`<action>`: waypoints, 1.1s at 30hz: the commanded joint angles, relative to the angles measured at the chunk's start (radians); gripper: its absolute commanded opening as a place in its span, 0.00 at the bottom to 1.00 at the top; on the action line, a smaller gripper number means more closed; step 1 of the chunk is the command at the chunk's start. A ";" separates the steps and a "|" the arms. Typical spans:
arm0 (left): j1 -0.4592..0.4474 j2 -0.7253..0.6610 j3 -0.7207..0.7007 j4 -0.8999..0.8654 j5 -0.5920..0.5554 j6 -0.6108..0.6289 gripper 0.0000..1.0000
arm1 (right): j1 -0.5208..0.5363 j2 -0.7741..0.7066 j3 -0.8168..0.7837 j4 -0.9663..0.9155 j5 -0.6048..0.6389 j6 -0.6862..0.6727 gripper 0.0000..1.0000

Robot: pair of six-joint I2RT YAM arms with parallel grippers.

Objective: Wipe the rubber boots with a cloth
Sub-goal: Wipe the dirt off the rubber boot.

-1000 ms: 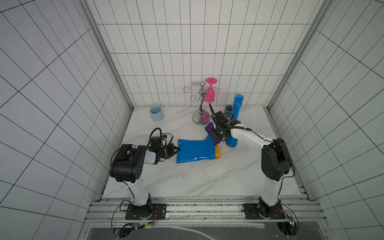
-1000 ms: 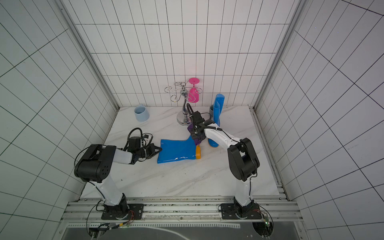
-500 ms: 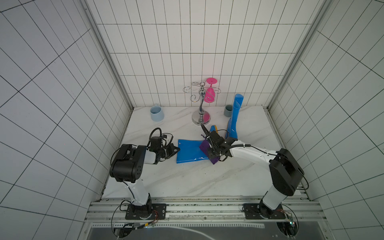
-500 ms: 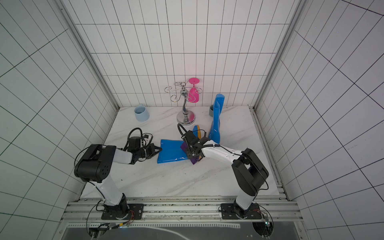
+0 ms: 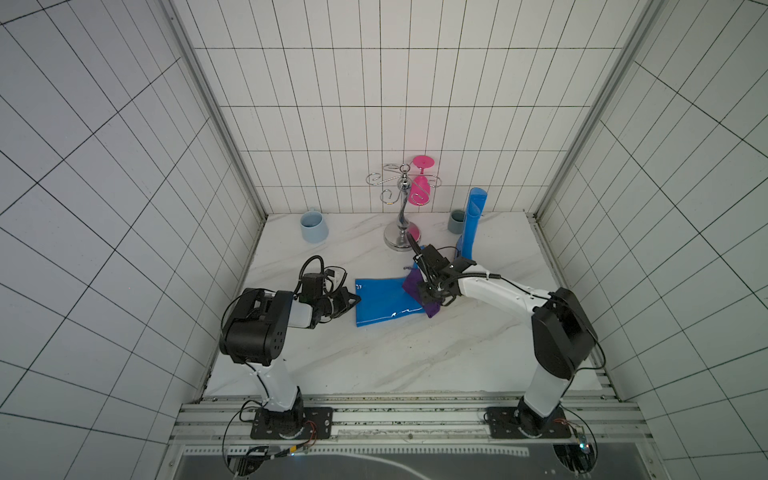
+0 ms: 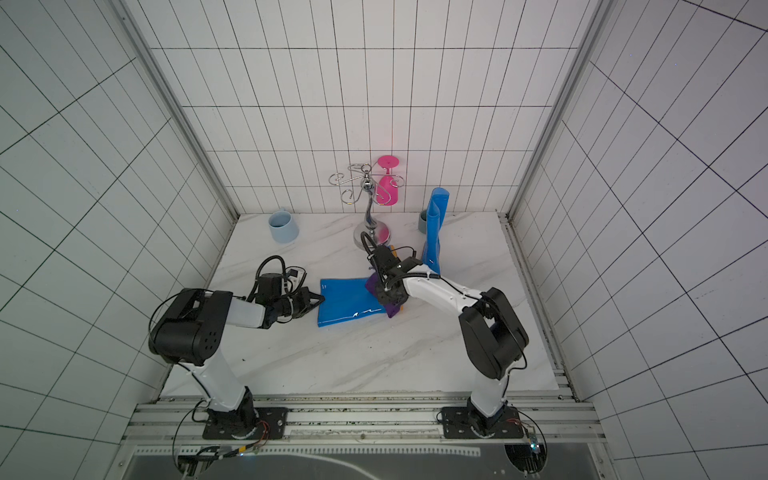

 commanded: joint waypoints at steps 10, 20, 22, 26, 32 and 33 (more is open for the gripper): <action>-0.004 0.017 0.004 -0.004 0.003 0.013 0.00 | -0.102 0.293 0.500 -0.117 0.065 -0.142 0.00; -0.004 0.021 0.006 -0.002 0.005 0.013 0.00 | -0.106 0.440 0.648 -0.212 0.039 -0.147 0.00; -0.004 0.021 0.006 -0.003 0.006 0.013 0.00 | -0.103 0.429 0.604 -0.202 0.029 -0.144 0.00; -0.003 0.021 0.007 -0.003 0.007 0.013 0.00 | -0.097 0.395 0.503 -0.168 0.001 -0.134 0.00; -0.005 0.021 0.006 -0.003 0.008 0.012 0.00 | -0.059 0.378 0.426 -0.138 -0.013 -0.120 0.00; -0.004 0.019 0.006 -0.002 0.008 0.012 0.00 | -0.053 0.380 0.420 -0.136 -0.014 -0.117 0.00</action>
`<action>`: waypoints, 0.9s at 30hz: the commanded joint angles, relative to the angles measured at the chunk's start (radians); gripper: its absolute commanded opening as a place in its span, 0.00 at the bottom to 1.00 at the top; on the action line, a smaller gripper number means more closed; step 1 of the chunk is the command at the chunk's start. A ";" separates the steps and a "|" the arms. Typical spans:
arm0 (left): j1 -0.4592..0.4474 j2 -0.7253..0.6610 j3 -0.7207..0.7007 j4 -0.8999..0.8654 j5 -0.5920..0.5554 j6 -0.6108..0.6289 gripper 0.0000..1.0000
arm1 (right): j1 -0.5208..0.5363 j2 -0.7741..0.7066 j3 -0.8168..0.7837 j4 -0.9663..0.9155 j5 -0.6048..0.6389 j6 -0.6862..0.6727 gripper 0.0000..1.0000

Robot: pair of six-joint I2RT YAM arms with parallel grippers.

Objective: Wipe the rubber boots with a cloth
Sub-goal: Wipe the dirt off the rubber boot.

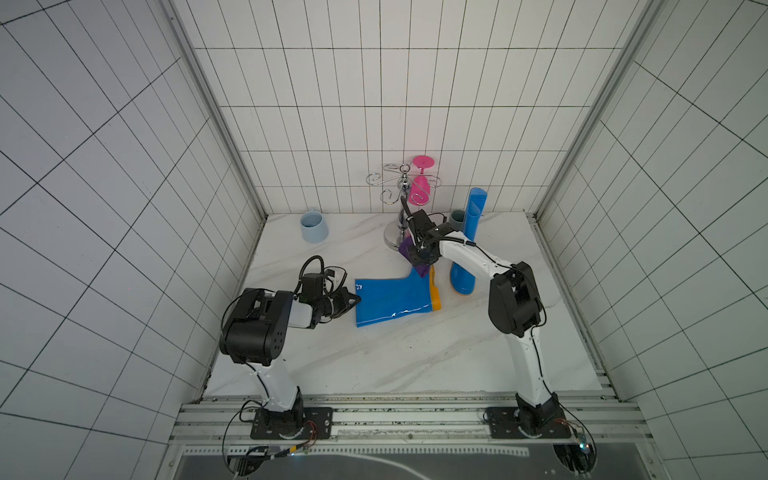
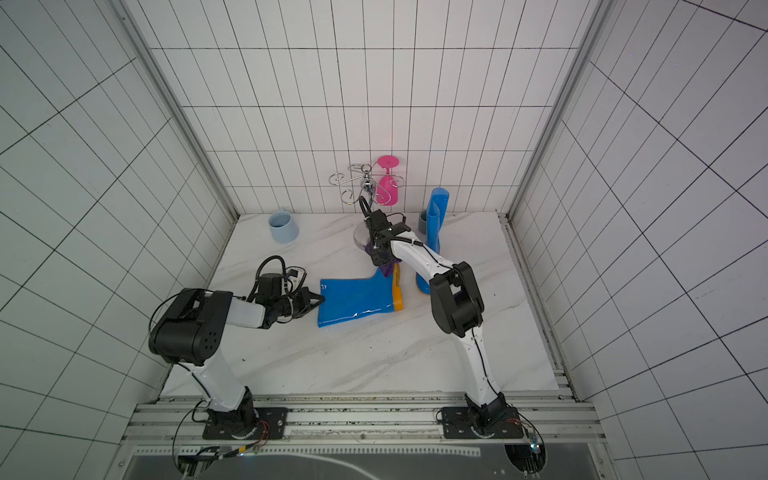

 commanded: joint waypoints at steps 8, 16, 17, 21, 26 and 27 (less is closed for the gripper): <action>-0.004 0.018 0.006 -0.003 0.006 0.013 0.00 | 0.087 0.004 -0.096 -0.022 -0.048 0.040 0.00; -0.004 0.017 0.005 -0.002 0.006 0.013 0.00 | 0.167 0.042 -0.020 -0.006 -0.102 0.070 0.00; -0.004 0.016 0.005 -0.002 0.006 0.013 0.00 | 0.175 0.056 0.005 -0.014 -0.107 0.070 0.00; -0.004 0.015 0.005 -0.002 0.006 0.014 0.00 | 0.208 0.120 0.113 -0.049 -0.130 0.070 0.00; -0.004 0.017 0.005 0.000 0.009 0.014 0.00 | 0.247 0.187 0.218 -0.067 -0.167 0.070 0.00; -0.004 0.017 0.004 0.001 0.008 0.013 0.00 | 0.252 0.194 0.237 -0.068 -0.174 0.070 0.00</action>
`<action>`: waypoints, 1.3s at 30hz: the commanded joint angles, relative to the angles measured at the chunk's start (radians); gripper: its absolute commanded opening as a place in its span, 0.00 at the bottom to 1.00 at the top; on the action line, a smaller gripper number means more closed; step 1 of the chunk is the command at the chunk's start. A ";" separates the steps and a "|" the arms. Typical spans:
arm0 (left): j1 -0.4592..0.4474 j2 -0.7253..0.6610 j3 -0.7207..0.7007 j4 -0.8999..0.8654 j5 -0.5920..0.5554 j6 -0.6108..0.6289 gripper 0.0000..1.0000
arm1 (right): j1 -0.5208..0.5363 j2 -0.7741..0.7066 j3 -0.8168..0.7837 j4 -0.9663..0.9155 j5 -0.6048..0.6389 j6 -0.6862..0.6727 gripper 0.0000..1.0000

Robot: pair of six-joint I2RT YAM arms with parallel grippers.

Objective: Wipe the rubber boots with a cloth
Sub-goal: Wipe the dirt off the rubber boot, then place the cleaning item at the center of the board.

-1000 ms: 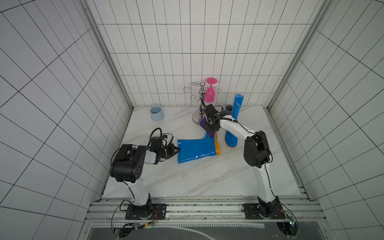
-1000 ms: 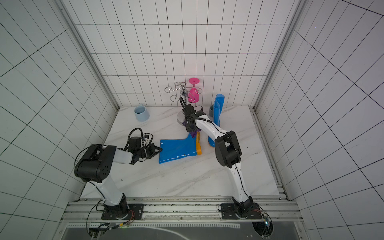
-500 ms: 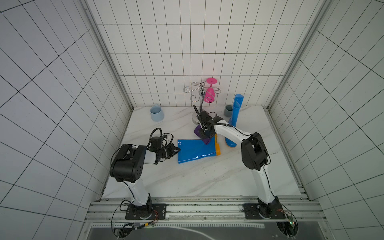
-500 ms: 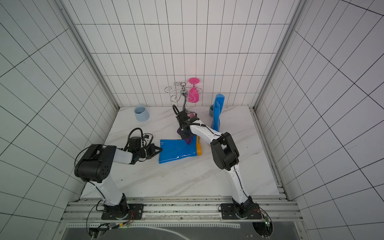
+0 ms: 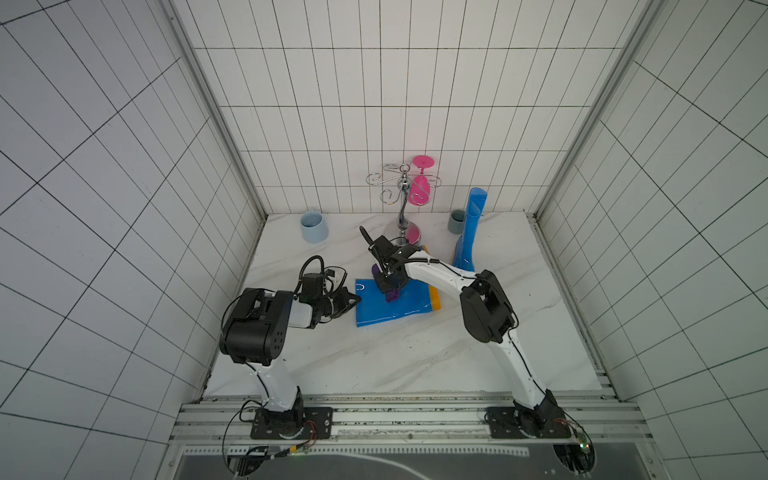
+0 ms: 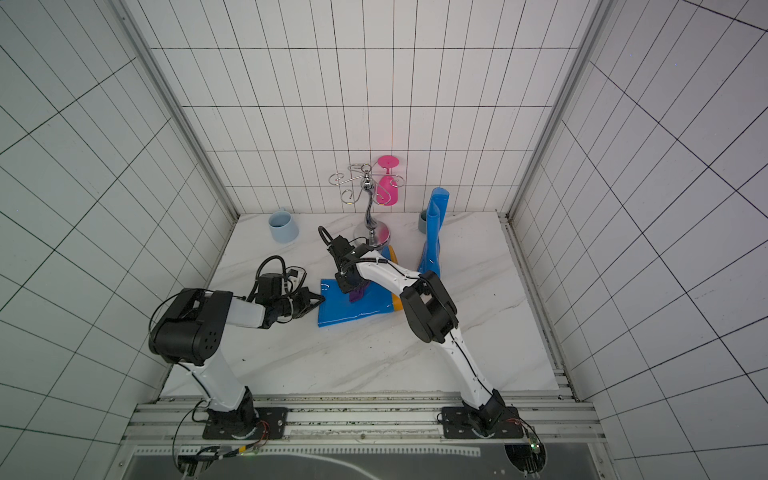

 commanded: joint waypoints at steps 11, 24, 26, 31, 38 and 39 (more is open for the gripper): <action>-0.004 0.019 0.005 0.001 0.009 0.013 0.00 | 0.062 0.058 0.265 -0.027 -0.132 0.002 0.00; -0.004 0.024 0.009 0.002 0.012 0.011 0.00 | -0.154 -0.609 -0.568 0.127 0.012 0.058 0.00; -0.003 0.026 0.011 0.001 0.013 0.011 0.00 | -0.213 -0.737 -0.689 0.133 0.024 0.079 0.00; -0.004 0.027 0.014 -0.004 0.014 0.012 0.00 | -0.404 -0.986 -0.911 0.135 0.001 0.120 0.00; -0.003 0.020 0.014 -0.006 0.015 0.010 0.00 | -0.711 -1.114 -1.139 0.186 -0.131 0.124 0.00; -0.003 0.020 0.014 -0.006 0.017 0.008 0.00 | -0.737 -1.110 -1.157 0.190 -0.129 0.119 0.00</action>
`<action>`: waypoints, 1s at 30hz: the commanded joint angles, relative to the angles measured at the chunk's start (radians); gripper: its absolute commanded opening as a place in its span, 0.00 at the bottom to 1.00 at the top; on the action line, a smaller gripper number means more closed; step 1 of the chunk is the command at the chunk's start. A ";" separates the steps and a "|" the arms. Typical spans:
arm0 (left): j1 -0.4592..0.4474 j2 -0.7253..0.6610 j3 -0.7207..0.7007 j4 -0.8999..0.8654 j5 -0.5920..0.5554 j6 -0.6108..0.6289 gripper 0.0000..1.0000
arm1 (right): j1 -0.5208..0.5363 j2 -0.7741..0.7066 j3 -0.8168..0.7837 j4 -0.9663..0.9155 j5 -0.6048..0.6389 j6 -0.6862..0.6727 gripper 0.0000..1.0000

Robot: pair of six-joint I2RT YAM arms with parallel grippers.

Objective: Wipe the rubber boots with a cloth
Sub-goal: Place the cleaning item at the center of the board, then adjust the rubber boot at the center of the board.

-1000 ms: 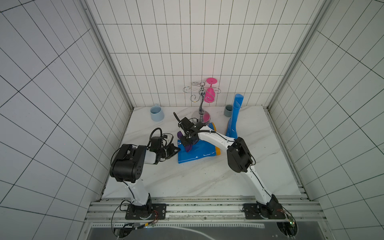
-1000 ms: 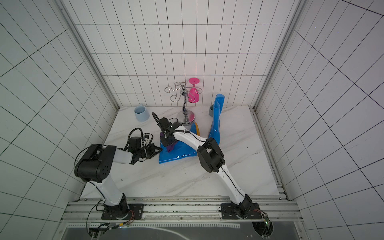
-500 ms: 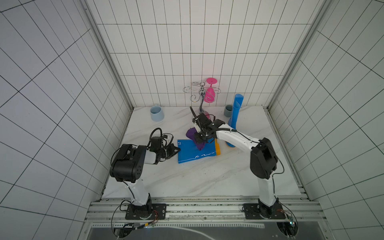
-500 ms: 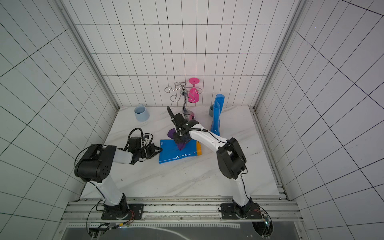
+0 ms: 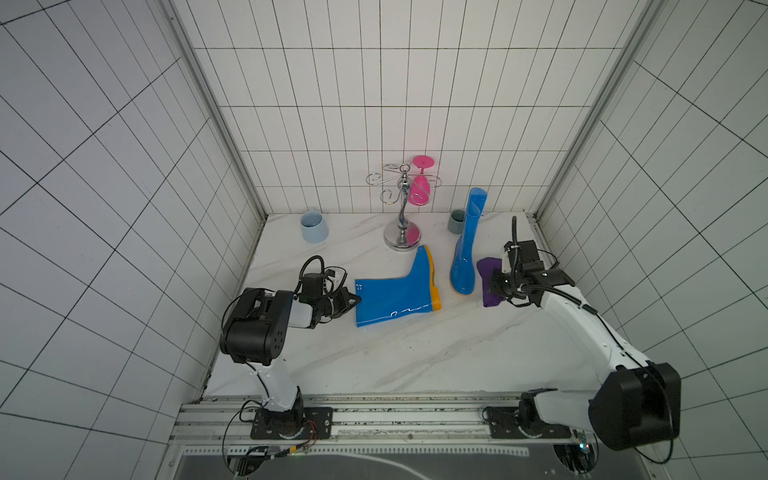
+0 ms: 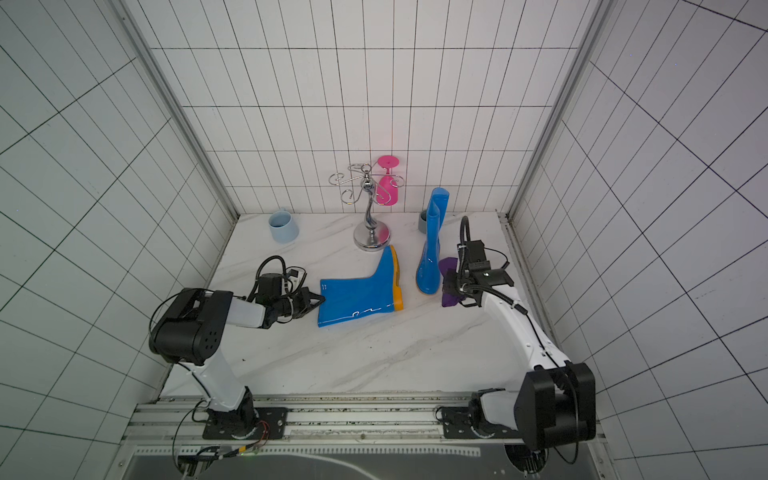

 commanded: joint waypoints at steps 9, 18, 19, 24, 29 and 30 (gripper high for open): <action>-0.005 -0.051 0.038 -0.052 0.010 -0.008 0.00 | -0.180 0.133 -0.206 0.144 -0.109 0.000 0.09; -0.106 -0.213 0.247 -0.418 -0.109 0.107 0.00 | -0.180 0.081 -0.225 0.169 -0.037 0.004 0.47; -0.117 -0.224 0.273 -0.455 -0.123 0.122 0.00 | -0.180 0.056 -0.225 0.169 -0.016 0.007 0.48; -0.178 -0.283 0.429 -0.656 -0.217 0.203 0.00 | -0.180 -0.077 -0.207 0.155 0.031 0.008 0.50; -0.279 -0.300 0.612 -0.842 -0.375 0.318 0.00 | -0.180 -0.141 -0.178 0.149 -0.036 0.015 0.50; -0.303 -0.294 0.655 -0.885 -0.410 0.344 0.00 | -0.179 -0.151 -0.171 0.149 -0.047 0.017 0.50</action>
